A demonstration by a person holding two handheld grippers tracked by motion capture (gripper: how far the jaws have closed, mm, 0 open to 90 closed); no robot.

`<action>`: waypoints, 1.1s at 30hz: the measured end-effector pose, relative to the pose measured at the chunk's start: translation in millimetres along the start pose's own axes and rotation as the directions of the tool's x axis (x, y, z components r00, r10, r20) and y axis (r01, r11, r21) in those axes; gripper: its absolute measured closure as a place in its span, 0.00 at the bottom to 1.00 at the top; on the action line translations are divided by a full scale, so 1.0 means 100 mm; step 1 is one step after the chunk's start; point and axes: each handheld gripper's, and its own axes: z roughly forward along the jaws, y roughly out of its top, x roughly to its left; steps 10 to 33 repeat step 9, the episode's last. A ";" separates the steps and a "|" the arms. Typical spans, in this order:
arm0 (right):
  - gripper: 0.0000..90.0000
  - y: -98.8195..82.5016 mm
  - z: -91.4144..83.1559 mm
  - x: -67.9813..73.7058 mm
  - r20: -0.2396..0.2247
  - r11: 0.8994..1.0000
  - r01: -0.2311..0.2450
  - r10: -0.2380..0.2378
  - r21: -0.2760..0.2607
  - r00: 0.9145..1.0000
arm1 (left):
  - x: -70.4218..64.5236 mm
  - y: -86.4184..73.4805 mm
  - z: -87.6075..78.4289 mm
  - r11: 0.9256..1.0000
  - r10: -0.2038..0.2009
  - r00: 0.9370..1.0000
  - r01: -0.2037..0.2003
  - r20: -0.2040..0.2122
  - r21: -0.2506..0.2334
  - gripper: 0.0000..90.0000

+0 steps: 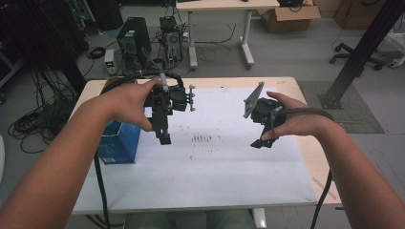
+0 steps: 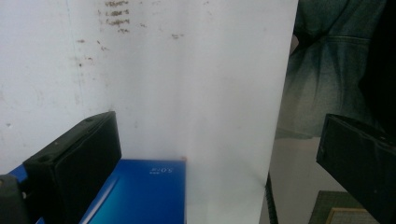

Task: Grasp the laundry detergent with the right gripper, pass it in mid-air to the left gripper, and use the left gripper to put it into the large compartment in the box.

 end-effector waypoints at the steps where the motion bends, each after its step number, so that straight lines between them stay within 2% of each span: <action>1: 0.04 0.00 0.00 0.00 -0.001 1.000 0.000 0.000 0.002 1.000 | 0.00 0.00 0.00 1.000 -0.001 1.000 0.001 -0.002 0.002 0.00; 33: 0.04 -0.02 -0.03 -0.01 0.003 1.000 -0.006 0.006 0.002 1.000 | 0.01 0.01 0.01 1.000 -0.002 1.000 0.002 -0.005 0.005 0.00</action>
